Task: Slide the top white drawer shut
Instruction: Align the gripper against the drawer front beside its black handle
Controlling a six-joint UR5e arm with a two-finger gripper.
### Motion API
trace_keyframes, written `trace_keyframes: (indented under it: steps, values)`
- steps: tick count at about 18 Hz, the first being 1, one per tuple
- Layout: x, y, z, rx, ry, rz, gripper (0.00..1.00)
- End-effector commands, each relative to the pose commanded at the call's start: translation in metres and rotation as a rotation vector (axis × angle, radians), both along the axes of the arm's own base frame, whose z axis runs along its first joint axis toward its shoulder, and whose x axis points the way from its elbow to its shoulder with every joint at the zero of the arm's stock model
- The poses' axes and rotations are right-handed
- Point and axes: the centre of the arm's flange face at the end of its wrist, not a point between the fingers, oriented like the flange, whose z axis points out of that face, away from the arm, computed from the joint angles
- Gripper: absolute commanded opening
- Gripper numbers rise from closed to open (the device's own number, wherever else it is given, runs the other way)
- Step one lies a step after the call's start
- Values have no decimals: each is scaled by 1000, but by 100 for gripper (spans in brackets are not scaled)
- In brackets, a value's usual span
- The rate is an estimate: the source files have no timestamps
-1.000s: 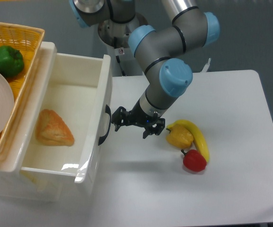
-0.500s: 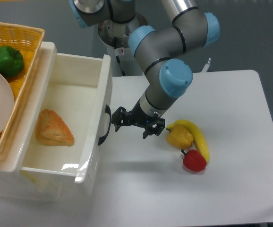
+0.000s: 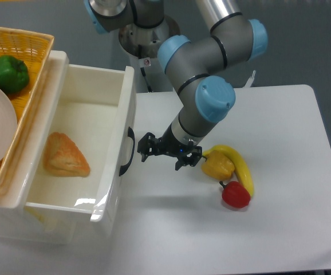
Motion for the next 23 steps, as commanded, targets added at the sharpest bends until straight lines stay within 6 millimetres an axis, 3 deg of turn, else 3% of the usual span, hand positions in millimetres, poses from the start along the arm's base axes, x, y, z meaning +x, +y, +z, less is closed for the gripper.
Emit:
trace_keyframes:
  steps: [11, 23]
  values:
    - [3, 4, -31, -36, -29, -20, 100]
    - [18, 17, -42, -49, -44, -43, 100]
